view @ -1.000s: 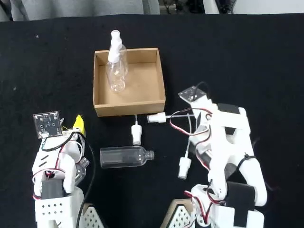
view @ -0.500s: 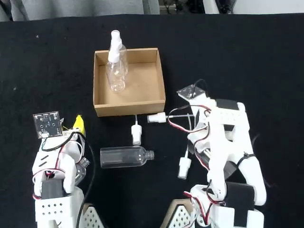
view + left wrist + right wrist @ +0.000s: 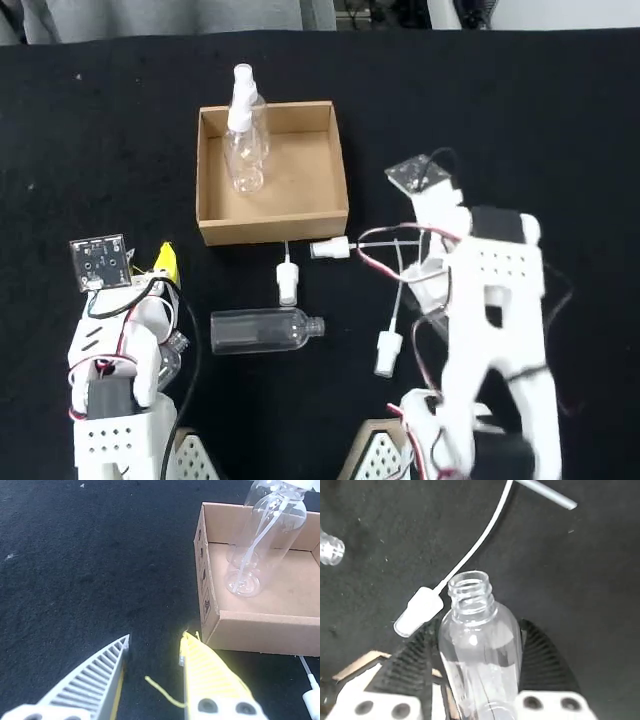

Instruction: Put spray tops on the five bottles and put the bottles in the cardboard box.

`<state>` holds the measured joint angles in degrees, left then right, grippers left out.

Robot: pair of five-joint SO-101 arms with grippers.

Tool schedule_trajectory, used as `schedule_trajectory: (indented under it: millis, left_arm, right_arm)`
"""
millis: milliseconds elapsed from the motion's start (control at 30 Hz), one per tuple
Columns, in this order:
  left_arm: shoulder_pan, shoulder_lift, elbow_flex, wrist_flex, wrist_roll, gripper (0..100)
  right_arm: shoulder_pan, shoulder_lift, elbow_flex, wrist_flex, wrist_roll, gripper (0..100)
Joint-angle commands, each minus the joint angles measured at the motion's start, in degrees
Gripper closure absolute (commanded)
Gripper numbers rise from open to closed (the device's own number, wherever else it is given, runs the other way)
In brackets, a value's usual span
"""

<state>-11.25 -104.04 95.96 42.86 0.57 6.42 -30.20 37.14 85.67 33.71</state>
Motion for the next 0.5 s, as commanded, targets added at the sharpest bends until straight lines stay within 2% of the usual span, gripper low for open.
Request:
schedule_trajectory:
  millis: [0,200,467]
  left_arm:
    - [-0.2,-0.4,1.5,0.1,0.2,84]
    - [-0.2,-0.4,1.5,0.1,0.2,84]
    - [-0.3,-0.4,1.5,0.1,0.2,84]
  right_arm:
    - [-1.1,-7.6,0.2,0.1,-0.4,90.5]
    - [-1.1,-15.3,1.4,-0.1,-0.6,90.6]
    - [-3.9,-23.1,1.5,-3.3,-7.0,90.6]
